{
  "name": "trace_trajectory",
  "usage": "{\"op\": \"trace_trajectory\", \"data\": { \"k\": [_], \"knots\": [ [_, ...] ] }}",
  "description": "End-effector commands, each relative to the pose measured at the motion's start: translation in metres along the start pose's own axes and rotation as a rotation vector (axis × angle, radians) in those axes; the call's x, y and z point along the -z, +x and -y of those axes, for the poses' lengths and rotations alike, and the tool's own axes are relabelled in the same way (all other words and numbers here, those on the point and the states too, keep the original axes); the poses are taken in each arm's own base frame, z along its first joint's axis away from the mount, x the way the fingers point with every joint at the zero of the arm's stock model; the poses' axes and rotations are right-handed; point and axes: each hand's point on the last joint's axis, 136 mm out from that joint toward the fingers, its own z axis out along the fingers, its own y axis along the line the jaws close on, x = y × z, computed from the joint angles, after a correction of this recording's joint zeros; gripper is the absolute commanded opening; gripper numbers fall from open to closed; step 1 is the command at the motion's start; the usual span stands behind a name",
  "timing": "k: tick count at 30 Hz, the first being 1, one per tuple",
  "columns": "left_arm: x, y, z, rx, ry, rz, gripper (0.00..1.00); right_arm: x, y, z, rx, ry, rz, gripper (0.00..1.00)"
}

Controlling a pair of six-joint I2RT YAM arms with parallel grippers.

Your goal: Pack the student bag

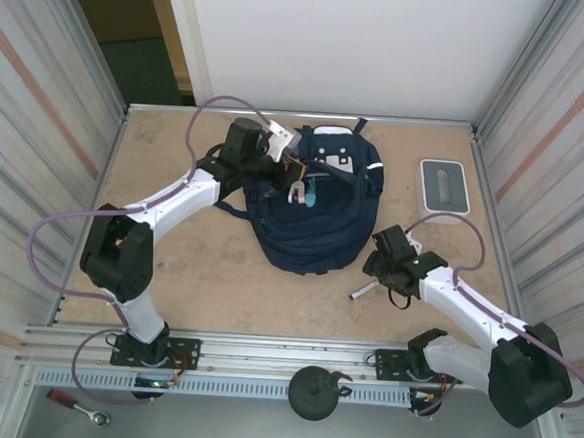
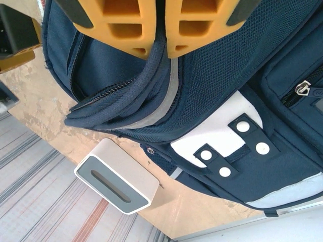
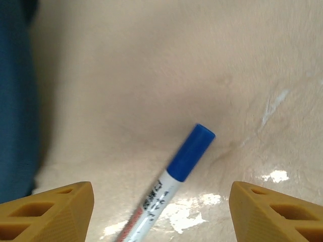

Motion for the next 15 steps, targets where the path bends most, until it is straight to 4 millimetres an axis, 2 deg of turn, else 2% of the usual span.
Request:
{"op": "trace_trajectory", "data": {
  "k": [1, 4, 10, 15],
  "knots": [
    [0.004, -0.013, 0.003, -0.032, 0.004, 0.053, 0.0, -0.015, 0.008, -0.001, -0.077, -0.001, -0.015, 0.69],
    [0.005, -0.012, 0.005, -0.035, 0.005, 0.052, 0.0, -0.026, 0.016, -0.005, -0.052, 0.013, -0.042, 0.63],
    [0.009, -0.011, 0.006, -0.042, -0.002, 0.05, 0.0, -0.033, 0.02, -0.01, 0.007, 0.045, -0.033, 0.28],
    [0.009, -0.009, 0.008, -0.041, 0.0, 0.045, 0.0, -0.027, 0.01, -0.014, 0.042, 0.05, -0.003, 0.21]
  ]
}}
